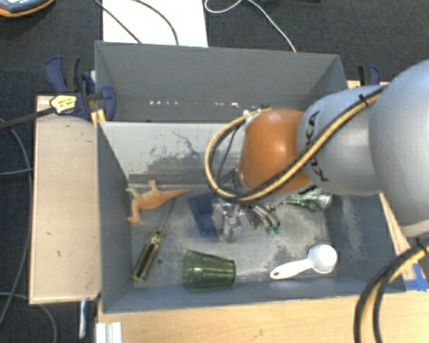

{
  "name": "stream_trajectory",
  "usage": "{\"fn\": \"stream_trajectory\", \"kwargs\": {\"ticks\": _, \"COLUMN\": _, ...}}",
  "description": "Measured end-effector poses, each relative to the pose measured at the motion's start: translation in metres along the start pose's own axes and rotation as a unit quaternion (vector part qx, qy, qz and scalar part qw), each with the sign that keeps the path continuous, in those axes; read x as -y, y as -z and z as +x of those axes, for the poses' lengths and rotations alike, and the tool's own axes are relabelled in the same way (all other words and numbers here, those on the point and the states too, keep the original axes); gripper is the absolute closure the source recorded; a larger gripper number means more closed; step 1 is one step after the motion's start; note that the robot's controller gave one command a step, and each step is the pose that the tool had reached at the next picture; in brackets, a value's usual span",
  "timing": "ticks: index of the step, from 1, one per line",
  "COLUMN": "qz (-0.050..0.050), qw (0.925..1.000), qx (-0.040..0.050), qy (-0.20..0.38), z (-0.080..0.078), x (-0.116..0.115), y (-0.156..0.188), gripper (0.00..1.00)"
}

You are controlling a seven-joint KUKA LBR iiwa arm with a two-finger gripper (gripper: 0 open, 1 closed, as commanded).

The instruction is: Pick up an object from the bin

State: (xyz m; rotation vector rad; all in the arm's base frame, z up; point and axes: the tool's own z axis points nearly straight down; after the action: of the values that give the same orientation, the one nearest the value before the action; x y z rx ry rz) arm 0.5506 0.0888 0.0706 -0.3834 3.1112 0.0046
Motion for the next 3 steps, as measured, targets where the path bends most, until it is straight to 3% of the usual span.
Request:
{"fn": "stream_trajectory", "kwargs": {"ticks": 1, "qz": 0.000, "qw": 1.0000, "qx": 0.0000, "qy": 0.000, "z": 0.000, "x": 0.000, "y": 0.000, "gripper": 1.00}}
{"fn": "stream_trajectory", "kwargs": {"ticks": 2, "qz": 0.000, "qw": 0.9996, "qx": 0.0022, "qy": -0.028, "z": -0.019, "x": -0.036, "y": 0.000, "gripper": 1.00}}
{"fn": "stream_trajectory", "kwargs": {"ticks": 3, "qz": -0.001, "qw": 1.0000, "qx": 0.0007, "qy": -0.005, "z": -0.046, "x": -0.077, "y": 0.001, "gripper": 1.00}}
